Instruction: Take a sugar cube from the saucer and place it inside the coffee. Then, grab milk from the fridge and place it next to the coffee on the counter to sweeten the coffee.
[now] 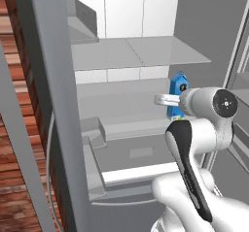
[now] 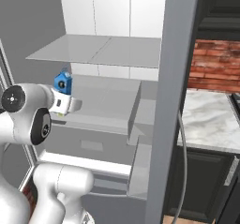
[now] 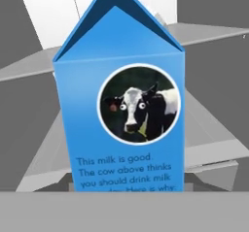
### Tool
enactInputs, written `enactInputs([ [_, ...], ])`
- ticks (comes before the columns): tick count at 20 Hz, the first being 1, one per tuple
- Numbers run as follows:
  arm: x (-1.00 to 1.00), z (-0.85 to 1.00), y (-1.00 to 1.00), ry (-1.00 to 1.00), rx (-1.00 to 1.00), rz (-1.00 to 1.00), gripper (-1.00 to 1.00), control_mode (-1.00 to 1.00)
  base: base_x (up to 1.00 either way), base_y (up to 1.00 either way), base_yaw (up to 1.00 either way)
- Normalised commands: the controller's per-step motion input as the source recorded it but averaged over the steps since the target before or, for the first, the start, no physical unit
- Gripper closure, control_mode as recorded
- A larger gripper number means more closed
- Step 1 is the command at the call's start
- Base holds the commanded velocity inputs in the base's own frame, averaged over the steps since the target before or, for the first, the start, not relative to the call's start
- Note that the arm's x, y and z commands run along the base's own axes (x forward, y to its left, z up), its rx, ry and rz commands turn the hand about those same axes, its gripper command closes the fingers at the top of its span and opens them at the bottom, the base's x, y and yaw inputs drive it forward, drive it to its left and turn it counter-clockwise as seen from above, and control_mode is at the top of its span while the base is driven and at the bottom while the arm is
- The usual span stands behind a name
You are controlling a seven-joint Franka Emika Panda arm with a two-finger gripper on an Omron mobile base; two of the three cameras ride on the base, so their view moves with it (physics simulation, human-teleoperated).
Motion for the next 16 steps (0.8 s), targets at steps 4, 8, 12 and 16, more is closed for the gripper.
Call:
enactInputs([
  [4, 0.04, 0.01, 0.00, 0.02, 0.00, 0.00, 1.00, -1.00, 0.00, 0.00, 0.00],
  [8, 0.04, 0.00, 0.00, 0.00, 0.00, 0.00, 1.00, -1.00, 0.00, 0.00, 0.00],
  [12, 0.02, 0.00, 0.00, 0.00, 0.00, 0.00, 1.00, 1.00, -0.04, 0.02, -0.01],
  [16, 0.00, 0.00, 0.00, 0.00, 0.00, 0.00, 1.00, 1.00, -0.30, 0.36, -0.11],
])
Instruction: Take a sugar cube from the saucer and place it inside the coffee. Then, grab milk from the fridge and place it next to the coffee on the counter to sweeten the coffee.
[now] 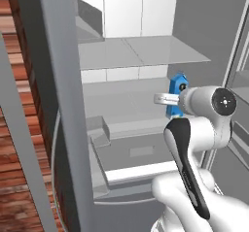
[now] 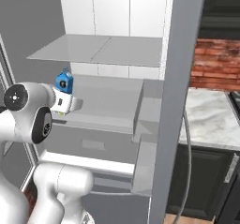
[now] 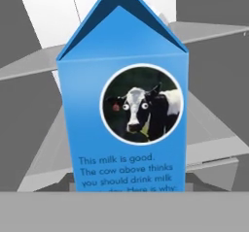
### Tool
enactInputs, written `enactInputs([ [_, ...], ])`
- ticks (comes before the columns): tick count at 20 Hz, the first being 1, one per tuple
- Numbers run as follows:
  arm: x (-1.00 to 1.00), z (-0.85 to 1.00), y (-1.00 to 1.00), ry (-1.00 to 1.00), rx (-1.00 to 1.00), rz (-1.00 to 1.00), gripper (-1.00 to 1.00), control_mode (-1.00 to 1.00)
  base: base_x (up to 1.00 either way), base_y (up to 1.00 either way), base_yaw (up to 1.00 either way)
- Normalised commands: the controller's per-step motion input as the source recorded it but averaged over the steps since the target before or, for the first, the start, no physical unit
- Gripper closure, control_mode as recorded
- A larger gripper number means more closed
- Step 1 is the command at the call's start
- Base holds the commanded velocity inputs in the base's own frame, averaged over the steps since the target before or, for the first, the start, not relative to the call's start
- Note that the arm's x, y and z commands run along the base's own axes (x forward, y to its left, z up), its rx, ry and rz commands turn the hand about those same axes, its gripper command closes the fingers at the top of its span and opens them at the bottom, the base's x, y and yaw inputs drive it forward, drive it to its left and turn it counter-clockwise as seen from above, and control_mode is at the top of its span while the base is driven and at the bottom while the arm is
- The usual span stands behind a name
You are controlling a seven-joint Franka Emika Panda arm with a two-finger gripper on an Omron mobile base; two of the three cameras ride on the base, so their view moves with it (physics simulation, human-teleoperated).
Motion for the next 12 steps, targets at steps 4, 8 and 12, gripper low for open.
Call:
enactInputs([
  [4, 0.00, 0.00, 0.00, 0.00, 0.00, 0.00, 1.00, 1.00, -0.19, 0.43, -0.19],
  [8, 0.00, 0.00, 0.00, 0.00, 0.00, 0.00, 1.00, 1.00, -0.23, 0.38, -0.22],
  [12, 0.00, 0.00, 0.00, 0.00, 0.00, 0.00, 1.00, 1.00, -0.44, 0.00, -0.26],
])
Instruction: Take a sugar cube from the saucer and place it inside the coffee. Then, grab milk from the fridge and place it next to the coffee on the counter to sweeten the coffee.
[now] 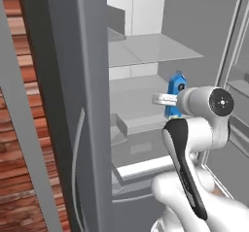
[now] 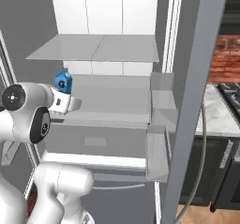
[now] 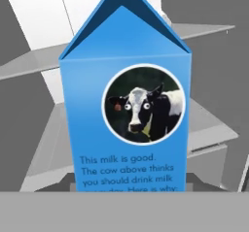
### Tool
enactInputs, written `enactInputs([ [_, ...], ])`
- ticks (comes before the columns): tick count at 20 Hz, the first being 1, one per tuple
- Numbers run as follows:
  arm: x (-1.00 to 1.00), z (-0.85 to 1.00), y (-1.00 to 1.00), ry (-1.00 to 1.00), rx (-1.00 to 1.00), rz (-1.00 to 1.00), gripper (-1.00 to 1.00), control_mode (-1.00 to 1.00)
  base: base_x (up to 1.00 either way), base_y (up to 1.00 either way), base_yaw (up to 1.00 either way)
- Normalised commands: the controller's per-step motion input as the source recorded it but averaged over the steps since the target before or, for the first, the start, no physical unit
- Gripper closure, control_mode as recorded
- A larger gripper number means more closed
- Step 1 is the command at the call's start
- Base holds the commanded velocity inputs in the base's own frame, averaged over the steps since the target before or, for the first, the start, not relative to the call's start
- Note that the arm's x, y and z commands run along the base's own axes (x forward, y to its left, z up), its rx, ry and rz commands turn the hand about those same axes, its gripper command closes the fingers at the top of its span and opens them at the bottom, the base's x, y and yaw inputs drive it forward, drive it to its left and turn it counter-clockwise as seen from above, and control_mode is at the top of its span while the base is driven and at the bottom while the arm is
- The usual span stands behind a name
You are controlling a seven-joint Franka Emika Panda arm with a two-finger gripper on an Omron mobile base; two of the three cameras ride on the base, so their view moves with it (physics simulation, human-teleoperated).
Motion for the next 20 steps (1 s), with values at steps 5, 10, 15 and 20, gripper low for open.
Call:
enactInputs([
  [5, 0.00, 0.00, 0.00, 0.00, 0.00, 0.00, 1.00, 1.00, -0.72, -0.06, -0.35],
  [10, 0.00, 0.00, 0.00, 0.00, 0.00, 0.00, 1.00, 1.00, -0.99, 0.00, -0.46],
  [15, 0.00, 0.00, 0.00, 0.00, 0.00, 0.00, 1.00, 1.00, -0.83, -0.03, -0.59],
  [20, 0.00, 0.00, 0.00, 0.00, 0.00, 0.00, 1.00, 1.00, -0.13, -0.17, -0.69],
])
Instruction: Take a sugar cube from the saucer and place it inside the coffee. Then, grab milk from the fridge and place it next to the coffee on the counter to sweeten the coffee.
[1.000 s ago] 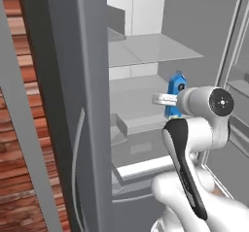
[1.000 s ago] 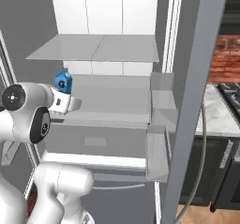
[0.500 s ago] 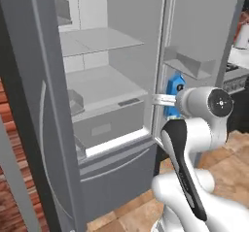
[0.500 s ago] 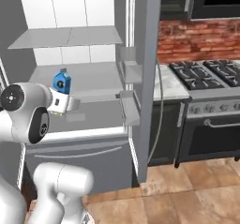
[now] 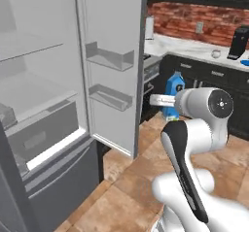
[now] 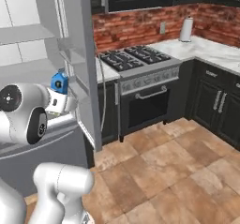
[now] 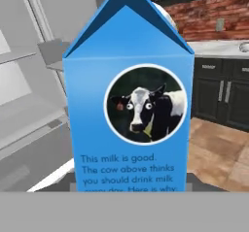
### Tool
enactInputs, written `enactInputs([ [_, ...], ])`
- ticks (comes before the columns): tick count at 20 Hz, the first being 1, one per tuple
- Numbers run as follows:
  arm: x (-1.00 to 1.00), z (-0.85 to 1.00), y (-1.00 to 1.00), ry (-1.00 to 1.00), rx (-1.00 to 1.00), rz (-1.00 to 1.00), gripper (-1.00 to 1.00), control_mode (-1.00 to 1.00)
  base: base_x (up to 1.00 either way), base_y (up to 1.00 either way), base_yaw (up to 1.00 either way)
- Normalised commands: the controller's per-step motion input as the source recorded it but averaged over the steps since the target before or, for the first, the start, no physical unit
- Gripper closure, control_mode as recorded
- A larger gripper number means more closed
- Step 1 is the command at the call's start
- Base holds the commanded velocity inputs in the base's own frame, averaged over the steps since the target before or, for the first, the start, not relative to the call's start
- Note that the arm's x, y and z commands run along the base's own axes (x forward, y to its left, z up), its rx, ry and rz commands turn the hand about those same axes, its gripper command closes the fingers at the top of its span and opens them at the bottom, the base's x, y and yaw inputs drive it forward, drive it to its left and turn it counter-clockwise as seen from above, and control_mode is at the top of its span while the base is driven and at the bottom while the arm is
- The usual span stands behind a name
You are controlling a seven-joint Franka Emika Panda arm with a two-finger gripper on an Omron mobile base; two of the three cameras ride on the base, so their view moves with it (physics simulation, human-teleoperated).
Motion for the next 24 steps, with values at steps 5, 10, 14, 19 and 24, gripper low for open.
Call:
enactInputs([
  [5, 0.00, 0.00, 0.00, 0.00, 0.00, 0.00, 1.00, 1.00, 0.12, -0.11, -0.61],
  [10, 0.00, 0.00, 0.00, 0.00, 0.00, 0.00, 1.00, 1.00, 0.37, -0.10, -0.53],
  [14, 0.00, 0.00, 0.00, 0.00, 0.00, 0.00, 1.00, 1.00, 0.57, -0.13, -0.47],
  [19, 0.00, 0.00, 0.00, 0.00, 0.00, 0.00, 1.00, 1.00, 0.82, -0.09, -0.29],
  [24, 0.00, 0.00, 0.00, 0.00, 0.00, 0.00, 1.00, 1.00, 1.00, 0.00, -0.06],
])
